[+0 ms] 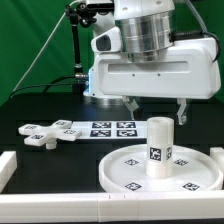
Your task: Assemble round table
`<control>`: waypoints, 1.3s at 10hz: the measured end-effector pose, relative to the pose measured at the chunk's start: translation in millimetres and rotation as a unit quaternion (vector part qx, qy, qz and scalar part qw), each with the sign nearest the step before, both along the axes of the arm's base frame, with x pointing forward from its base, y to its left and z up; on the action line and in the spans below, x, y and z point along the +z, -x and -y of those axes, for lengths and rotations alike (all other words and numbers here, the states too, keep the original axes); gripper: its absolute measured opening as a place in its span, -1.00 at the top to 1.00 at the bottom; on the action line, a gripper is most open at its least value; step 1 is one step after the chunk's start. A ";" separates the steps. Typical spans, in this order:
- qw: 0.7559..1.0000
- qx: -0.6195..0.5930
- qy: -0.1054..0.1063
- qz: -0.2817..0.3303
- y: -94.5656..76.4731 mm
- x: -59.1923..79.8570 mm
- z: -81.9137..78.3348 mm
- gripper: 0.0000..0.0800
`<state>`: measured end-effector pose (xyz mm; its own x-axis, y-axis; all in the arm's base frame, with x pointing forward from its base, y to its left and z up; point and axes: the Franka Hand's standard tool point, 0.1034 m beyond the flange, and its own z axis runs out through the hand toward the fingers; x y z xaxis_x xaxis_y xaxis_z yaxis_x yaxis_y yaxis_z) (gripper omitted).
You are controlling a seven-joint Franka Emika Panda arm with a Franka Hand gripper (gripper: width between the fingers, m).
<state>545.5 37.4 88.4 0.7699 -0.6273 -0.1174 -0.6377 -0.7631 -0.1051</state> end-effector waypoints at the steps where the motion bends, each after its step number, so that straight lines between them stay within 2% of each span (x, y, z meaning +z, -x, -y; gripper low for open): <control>1: 1.000 0.000 0.000 0.000 0.1 -0.2 -0.2 -0.62; 3: 1.000 0.022 0.000 0.003 2.0 1.0 -3.1 -0.62; 5: 0.993 0.115 0.000 0.018 20.8 9.6 -0.8 -0.62; 6: 0.987 0.158 -0.004 0.027 29.6 14.6 12.5 -0.62; 7: 0.977 0.208 -0.006 0.037 38.0 15.3 33.5 -0.62; 8: 0.977 0.211 -0.010 0.041 44.5 10.3 49.0 -0.62; 9: 0.981 0.188 -0.013 0.038 46.4 9.1 53.1 -0.62; 11: 0.980 0.194 -0.012 0.039 45.6 9.4 50.1 -0.62; 12: 0.968 0.248 -0.004 0.041 46.4 8.5 54.3 -0.62; 13: 0.943 0.331 0.014 0.038 48.3 6.8 62.8 -0.62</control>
Offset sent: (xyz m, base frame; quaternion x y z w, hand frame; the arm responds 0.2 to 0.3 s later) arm -0.0357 0.0007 0.0134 -0.0248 0.0293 -0.1798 0.9829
